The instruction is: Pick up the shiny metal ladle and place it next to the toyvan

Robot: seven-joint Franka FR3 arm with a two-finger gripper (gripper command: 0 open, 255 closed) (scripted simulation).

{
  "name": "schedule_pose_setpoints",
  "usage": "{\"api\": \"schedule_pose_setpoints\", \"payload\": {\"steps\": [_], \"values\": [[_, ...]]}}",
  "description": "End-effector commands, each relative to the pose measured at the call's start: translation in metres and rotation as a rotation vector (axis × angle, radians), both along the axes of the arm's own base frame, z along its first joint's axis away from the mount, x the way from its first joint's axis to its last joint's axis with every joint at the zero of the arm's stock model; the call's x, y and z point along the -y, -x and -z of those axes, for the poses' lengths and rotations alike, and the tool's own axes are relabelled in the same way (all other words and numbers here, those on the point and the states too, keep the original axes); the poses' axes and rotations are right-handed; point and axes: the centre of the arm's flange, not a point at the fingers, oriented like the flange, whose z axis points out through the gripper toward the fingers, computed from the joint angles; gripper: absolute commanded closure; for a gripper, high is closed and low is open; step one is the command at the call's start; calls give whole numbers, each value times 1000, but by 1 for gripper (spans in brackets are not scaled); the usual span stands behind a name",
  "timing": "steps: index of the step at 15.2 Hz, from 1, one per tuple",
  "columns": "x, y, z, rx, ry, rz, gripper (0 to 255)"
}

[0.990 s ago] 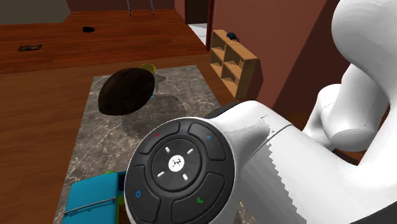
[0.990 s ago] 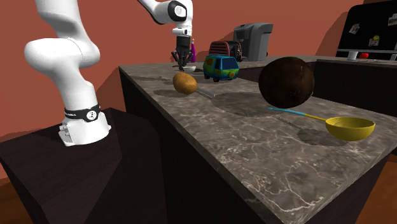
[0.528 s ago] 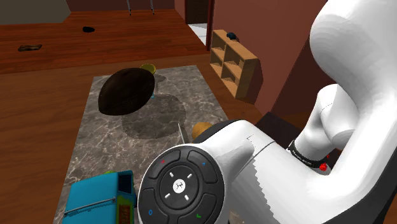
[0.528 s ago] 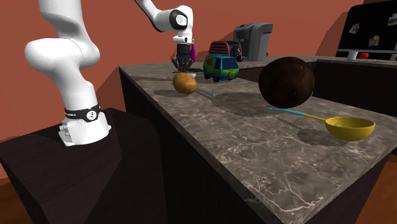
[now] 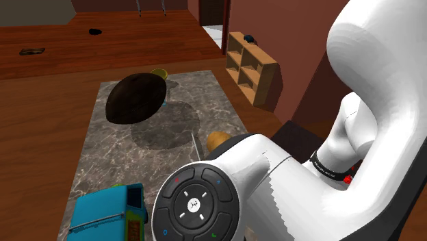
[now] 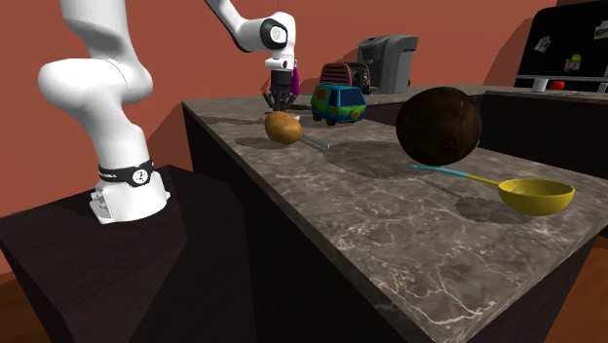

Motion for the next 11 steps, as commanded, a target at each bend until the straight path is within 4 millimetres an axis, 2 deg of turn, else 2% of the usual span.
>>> {"api": "schedule_pose_setpoints", "payload": {"steps": [1,2,7,11], "values": [[0,0,0,0,0,0,255],[0,0,0,0,0,0,0],[0,0,0,0,0,0,0],[-5,-1,-50,0,0,0,0]]}}
